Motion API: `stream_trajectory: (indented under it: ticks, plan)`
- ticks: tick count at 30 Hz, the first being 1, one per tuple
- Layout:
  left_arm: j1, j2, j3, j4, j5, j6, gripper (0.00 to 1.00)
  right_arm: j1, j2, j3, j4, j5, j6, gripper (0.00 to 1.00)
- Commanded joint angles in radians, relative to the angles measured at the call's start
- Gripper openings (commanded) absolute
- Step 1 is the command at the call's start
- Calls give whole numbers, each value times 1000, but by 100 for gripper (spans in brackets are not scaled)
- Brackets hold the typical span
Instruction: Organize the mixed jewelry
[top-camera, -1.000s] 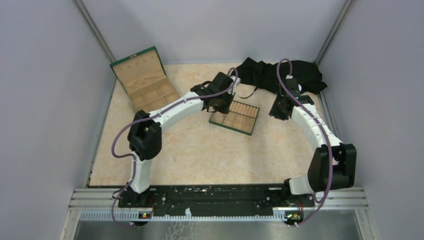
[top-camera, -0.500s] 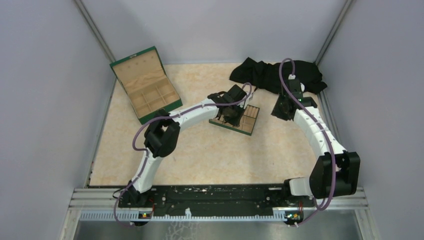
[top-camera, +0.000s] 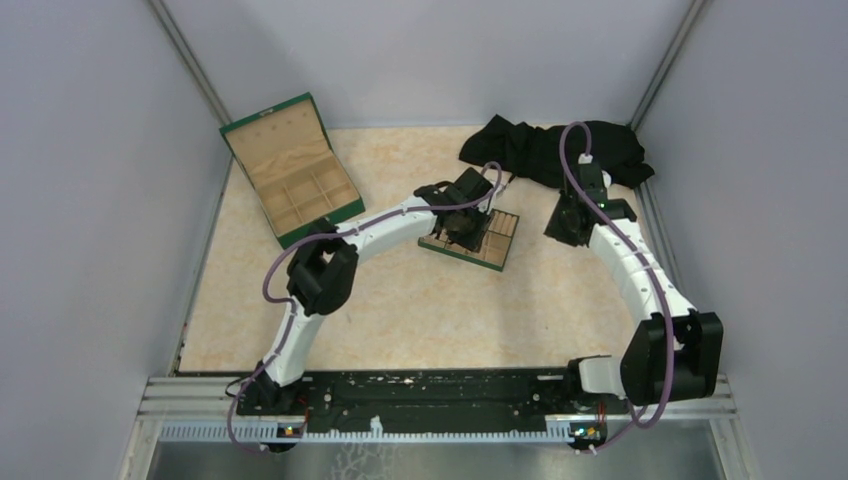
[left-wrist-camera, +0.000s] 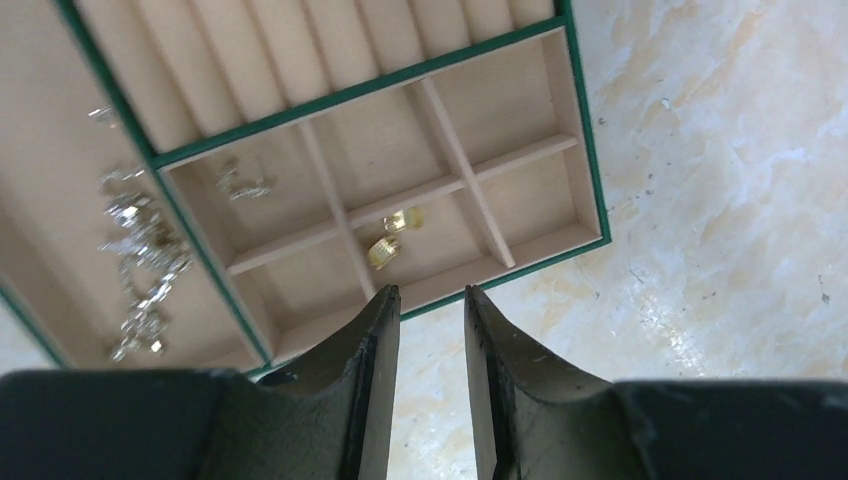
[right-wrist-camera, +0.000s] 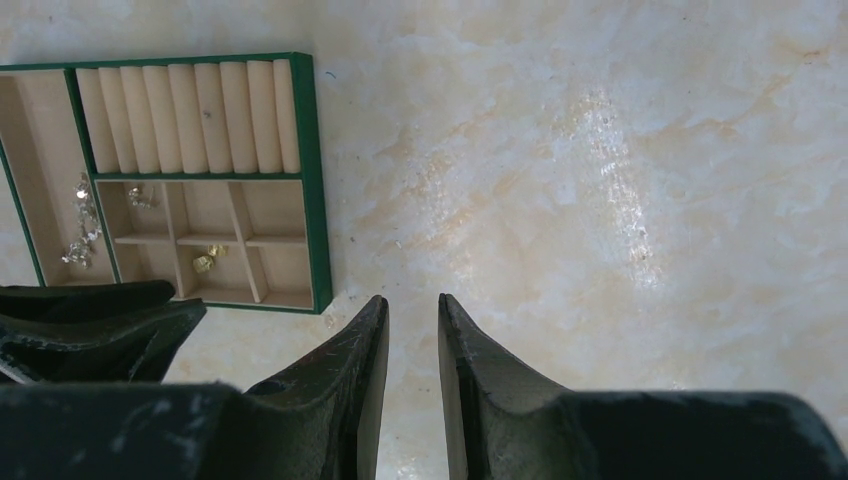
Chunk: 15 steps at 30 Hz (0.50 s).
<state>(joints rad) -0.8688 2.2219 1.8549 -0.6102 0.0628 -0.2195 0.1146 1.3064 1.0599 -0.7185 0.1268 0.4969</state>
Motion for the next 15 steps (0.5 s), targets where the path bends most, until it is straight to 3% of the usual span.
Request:
stream_trajectory:
  ticks: [1,8,15]
  plan:
    - [0,-155,-45,-33,-145,-57,37,-9,-54,0,12,16,-6,25]
    - [24,-499,-465,-95,-298,-214,40,-8,-74,-32,37,-13,12,25]
    - [84,-810,-837,-209,-359,-514,48,-9,-55,-42,65,-68,13,26]
